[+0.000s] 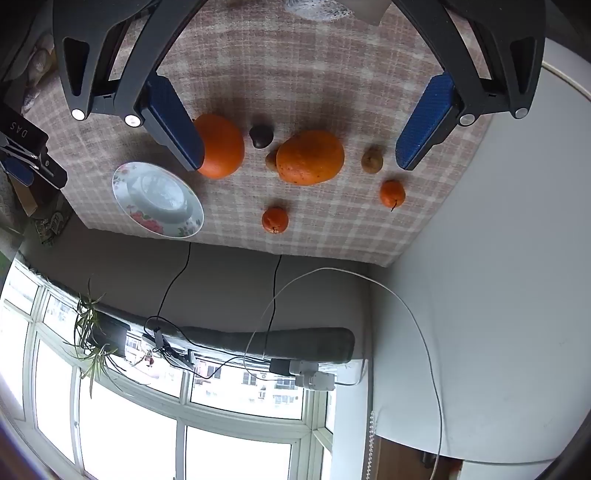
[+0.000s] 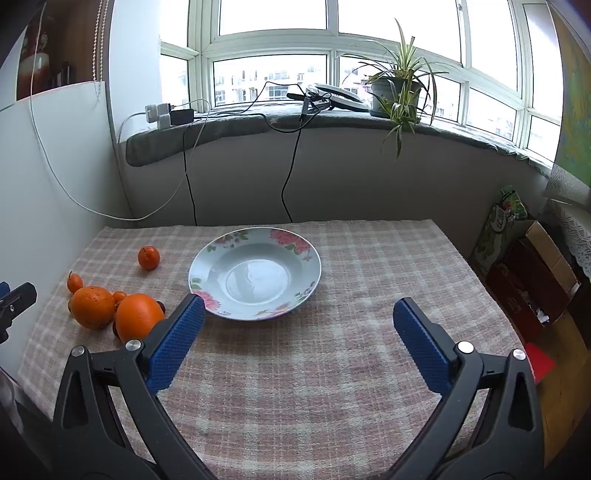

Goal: Organize fruits

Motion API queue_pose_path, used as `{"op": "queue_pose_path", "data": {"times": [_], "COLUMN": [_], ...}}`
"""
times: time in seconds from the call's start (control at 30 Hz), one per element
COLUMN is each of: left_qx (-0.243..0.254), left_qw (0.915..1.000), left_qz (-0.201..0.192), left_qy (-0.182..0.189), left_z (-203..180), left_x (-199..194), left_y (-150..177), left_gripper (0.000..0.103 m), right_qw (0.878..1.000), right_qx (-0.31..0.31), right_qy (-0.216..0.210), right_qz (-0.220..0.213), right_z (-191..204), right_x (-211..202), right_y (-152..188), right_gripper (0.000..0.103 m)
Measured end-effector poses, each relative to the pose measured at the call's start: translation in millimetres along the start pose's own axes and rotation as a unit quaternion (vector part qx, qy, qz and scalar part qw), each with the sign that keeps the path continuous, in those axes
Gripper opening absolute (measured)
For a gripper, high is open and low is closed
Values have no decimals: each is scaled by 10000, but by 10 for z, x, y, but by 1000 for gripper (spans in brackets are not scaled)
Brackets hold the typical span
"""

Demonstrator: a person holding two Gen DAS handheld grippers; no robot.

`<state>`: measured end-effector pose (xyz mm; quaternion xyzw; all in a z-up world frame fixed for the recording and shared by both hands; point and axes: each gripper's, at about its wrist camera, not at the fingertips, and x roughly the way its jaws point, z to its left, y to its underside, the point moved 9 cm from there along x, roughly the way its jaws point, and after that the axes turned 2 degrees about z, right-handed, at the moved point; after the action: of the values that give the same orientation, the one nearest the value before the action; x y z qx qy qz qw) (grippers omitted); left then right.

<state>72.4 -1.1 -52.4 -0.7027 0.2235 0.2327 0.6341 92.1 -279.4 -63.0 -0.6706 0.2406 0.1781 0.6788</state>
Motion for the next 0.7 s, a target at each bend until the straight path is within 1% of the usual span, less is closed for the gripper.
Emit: {"op": "queue_pose_path", "data": {"times": [0.37, 0.4, 0.43, 0.7], "left_qx": [206, 77, 76, 144], "left_qw": [9997, 9999, 9999, 9997], "left_qz": [-37, -67, -84, -197], "left_qy": [109, -20, -38, -41], "left_z": [8, 34, 17, -21], "left_x": [-54, -51, -63, -98], "left_y": [-9, -98, -87, -119], "left_gripper": [103, 103, 103, 103], "right_qw": [10000, 10000, 10000, 10000], "right_qx": [-26, -26, -26, -25], "right_qy": [19, 21, 24, 17], "right_qz": [-16, -19, -21, -28], "right_z": [5, 4, 4, 3], "right_x": [-14, -15, -15, -26], "right_y": [-1, -1, -2, -3], "right_gripper": [103, 103, 103, 103]}}
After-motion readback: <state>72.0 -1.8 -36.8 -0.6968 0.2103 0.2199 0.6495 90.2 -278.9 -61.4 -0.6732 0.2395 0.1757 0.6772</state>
